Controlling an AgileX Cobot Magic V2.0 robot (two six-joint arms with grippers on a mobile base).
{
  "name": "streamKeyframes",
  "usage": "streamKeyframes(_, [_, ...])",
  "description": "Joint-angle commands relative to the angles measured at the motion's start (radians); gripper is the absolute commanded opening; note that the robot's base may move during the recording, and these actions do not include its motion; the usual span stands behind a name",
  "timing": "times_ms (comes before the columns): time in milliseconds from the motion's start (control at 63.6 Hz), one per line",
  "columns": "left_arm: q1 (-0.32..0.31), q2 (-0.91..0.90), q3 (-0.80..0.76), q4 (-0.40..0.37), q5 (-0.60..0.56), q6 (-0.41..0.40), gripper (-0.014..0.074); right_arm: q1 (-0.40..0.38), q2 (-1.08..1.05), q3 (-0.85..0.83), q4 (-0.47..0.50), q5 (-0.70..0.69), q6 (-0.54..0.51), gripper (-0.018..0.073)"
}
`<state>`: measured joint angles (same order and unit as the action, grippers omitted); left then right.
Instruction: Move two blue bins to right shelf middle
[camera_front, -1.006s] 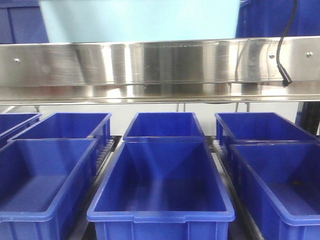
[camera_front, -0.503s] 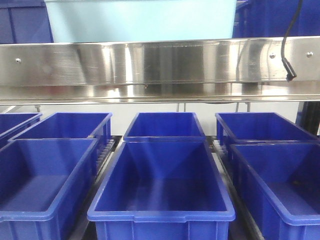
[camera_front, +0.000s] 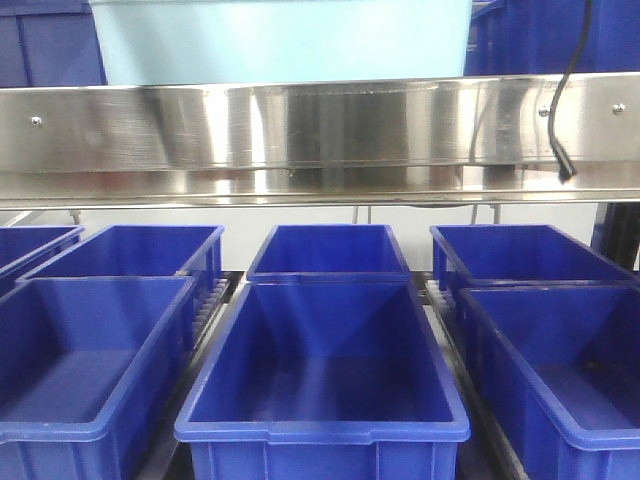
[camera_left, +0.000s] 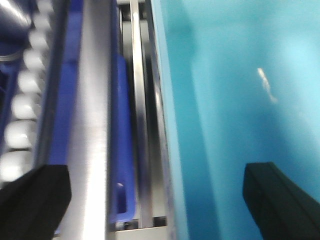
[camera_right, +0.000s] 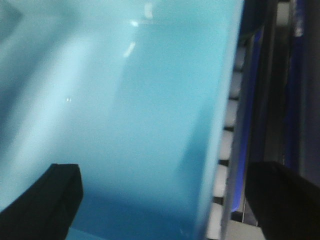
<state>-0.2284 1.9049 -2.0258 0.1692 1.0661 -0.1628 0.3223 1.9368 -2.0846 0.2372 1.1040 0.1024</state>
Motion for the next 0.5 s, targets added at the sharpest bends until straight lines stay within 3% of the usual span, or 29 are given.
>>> streamKeyframes(0, [-0.004, 0.019, -0.001, -0.002, 0.025, 0.005, 0.0605, 0.010, 0.019, -0.009, 0.011, -0.003, -0.007, 0.0568])
streamKeyframes(189, [-0.004, 0.058, -0.001, -0.038, 0.047, 0.005, 0.0605, 0.021, 0.065, -0.007, 0.012, 0.002, -0.007, 0.0568])
streamKeyframes(283, [-0.004, 0.067, -0.001, -0.055, 0.054, 0.005, 0.0595, 0.021, 0.069, -0.007, 0.012, 0.002, -0.007, 0.0526])
streamKeyframes(393, [-0.004, 0.069, -0.001, -0.063, 0.052, 0.005, 0.0547, 0.021, 0.069, -0.007, 0.012, -0.005, -0.007, 0.0386])
streamKeyframes(487, [-0.004, 0.069, -0.001, -0.063, 0.052, 0.005, 0.0421, 0.021, 0.069, -0.007, 0.012, -0.005, -0.007, 0.0219])
